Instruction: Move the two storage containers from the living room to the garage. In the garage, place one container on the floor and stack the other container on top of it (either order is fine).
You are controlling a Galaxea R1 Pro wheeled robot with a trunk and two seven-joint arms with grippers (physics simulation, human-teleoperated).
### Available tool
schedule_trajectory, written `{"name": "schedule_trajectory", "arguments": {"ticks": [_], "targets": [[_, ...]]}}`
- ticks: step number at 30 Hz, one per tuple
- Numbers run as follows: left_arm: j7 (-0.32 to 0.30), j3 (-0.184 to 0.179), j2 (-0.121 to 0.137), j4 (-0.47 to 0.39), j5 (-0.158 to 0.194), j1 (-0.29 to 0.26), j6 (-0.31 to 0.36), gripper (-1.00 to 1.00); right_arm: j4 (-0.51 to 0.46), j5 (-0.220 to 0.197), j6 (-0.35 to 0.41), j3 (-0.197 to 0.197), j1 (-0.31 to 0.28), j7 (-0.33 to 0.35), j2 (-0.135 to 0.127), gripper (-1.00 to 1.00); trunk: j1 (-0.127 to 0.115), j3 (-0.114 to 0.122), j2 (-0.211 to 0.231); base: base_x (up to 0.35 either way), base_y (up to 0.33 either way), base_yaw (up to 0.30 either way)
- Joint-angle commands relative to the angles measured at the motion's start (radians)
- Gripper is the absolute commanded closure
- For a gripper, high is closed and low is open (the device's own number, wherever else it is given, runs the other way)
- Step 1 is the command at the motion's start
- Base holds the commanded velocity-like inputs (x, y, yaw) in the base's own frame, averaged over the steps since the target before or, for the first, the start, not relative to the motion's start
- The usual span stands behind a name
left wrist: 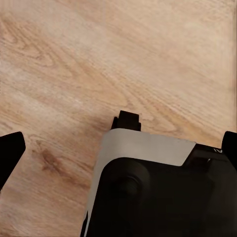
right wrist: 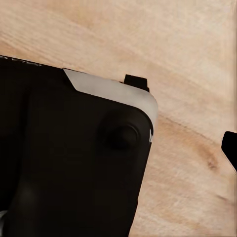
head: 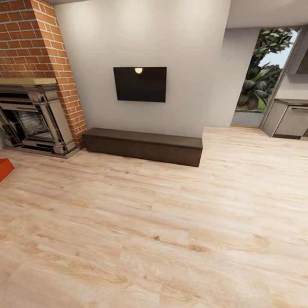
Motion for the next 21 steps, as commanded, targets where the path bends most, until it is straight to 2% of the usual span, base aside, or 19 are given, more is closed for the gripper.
{"name": "schedule_trajectory", "arguments": {"ticks": [1, 6, 21], "targets": [[0.002, 0.003, 0.0, 0.0, 0.005, -0.001, 0.003, -1.0, 0.003, -0.011, -0.005, 0.008, -0.001, 0.004, 0.001, -1.0, 0.001, -0.001, 0.0, 0.322, 0.0, 0.0], [0.002, 0.003, 0.001, 0.0, 0.005, -0.001, 0.003, -1.0, 0.003, -0.011, -0.006, 0.008, -0.001, 0.004, 0.001, -1.0, 0.001, -0.001, 0.0, 0.322, 0.0, 0.098], [0.002, 0.003, 0.002, 0.0, 0.005, -0.001, 0.003, -1.0, 0.003, -0.011, -0.007, 0.008, -0.001, 0.004, 0.0, -1.0, 0.001, -0.001, 0.0, 0.322, 0.0, 0.266]]}}
